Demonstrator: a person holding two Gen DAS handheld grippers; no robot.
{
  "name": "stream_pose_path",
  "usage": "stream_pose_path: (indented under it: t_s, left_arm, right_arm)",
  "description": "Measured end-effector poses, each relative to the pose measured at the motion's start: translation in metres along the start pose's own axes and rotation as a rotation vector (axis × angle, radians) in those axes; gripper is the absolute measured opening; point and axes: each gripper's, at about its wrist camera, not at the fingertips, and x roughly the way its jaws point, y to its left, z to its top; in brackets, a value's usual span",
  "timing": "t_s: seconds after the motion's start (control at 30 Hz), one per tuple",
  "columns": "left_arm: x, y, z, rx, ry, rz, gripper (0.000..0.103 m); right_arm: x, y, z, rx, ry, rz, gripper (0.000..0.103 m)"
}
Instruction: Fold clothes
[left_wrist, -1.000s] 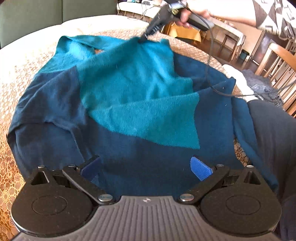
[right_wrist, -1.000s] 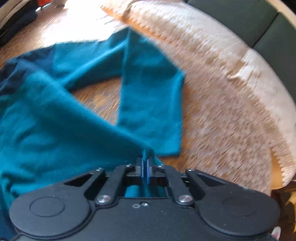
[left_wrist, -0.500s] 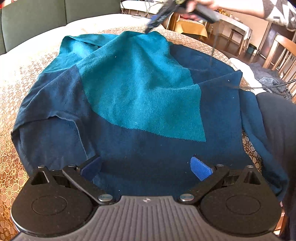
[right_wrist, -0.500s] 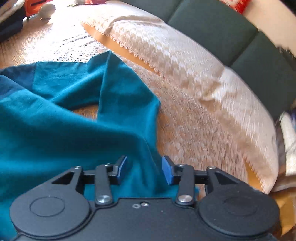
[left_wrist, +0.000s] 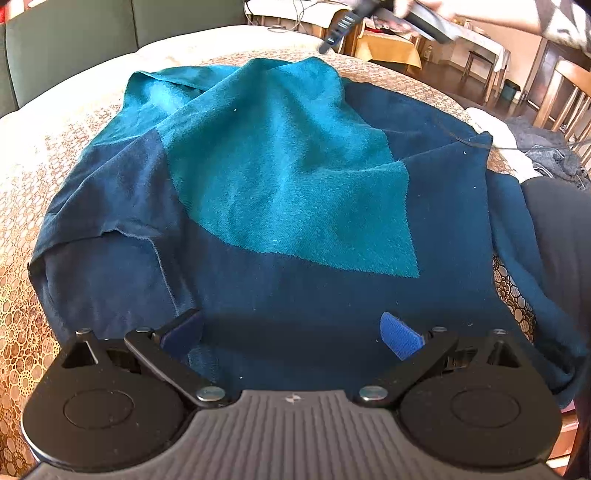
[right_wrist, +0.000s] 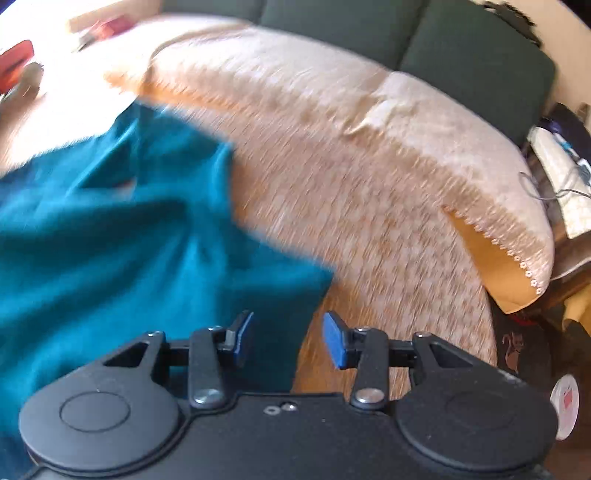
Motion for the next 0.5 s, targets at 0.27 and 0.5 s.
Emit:
stream_pose_path:
  t_s: [0.27,0.5]
  left_arm:
    - [0.000,0.004,0.002,-0.022,0.001,-0.009,0.103]
    - [0.000,0.002,0.000,-0.024,-0.002,-0.005,0.103]
  right_arm:
    - [0.051,-0.035,0.036,0.217,0.135,0.038,0.103]
    - [0.072,-0.030,0.032,0.245,0.210,0.090,0.103]
